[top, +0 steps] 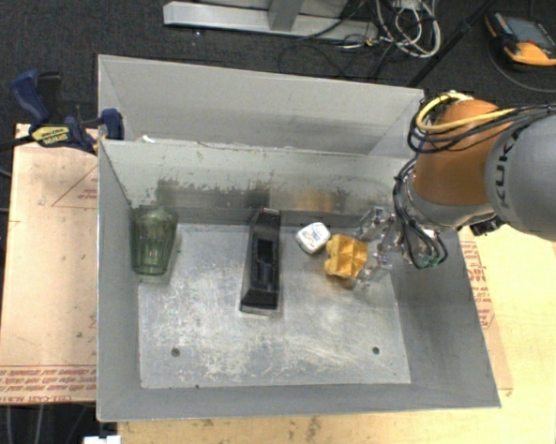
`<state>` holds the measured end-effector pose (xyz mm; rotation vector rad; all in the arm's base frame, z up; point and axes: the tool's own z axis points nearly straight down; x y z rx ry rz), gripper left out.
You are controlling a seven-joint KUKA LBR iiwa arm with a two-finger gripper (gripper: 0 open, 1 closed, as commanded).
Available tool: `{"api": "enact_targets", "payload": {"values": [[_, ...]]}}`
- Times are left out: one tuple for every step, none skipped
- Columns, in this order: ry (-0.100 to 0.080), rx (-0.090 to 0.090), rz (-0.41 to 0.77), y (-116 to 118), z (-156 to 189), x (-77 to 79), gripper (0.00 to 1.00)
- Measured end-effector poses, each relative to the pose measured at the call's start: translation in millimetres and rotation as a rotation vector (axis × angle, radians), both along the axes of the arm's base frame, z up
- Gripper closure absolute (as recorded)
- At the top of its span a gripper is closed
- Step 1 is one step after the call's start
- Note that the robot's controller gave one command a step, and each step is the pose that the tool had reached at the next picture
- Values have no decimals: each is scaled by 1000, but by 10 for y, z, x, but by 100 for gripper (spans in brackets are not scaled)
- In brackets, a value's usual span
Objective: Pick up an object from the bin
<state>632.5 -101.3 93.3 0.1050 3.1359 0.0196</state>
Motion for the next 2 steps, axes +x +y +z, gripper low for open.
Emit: {"api": "enact_targets", "payload": {"values": [[0, 0, 0, 0, 0, 0, 100], [-4, -13, 45, 111, 1656, 48, 100]]}}
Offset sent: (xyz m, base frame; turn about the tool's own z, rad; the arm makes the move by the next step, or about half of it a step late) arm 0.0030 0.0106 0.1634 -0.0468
